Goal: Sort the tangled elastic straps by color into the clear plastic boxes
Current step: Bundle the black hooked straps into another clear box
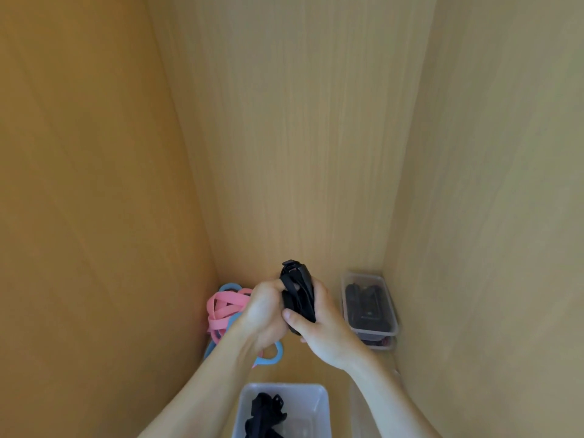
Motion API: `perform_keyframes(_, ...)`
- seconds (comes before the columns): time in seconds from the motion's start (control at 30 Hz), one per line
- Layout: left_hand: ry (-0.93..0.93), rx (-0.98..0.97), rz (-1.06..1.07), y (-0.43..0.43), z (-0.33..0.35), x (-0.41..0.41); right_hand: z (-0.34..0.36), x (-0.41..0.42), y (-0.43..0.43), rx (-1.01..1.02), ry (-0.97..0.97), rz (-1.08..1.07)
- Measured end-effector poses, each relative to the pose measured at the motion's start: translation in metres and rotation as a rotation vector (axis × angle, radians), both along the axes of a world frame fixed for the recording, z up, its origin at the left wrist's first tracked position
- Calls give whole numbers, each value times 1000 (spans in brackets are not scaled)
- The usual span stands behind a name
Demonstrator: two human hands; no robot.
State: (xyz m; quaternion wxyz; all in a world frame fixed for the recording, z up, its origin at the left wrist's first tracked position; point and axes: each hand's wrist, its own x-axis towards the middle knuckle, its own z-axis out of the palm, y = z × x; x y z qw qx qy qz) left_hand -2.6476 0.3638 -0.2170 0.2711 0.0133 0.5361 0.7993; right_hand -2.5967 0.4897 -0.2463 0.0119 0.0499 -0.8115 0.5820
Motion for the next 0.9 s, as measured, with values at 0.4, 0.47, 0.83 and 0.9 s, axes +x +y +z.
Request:
perform_keyframes(0.4, 141, -190, 53, 10, -38, -5, -34, 1, -2, -64, -74, -175)
perform_keyframes(0.47, 160, -267, 14, 7, -47, -5, -44, 4, -4, -113, -102, -207)
perform_keyframes(0.83, 270, -464, -205, -25, -89, 14, -75, 36, -21, -85, -250, -286)
perform_keyframes(0.9, 343, -562, -185, -38, -94, 26, -78, 43, -26, -42, -303, -280)
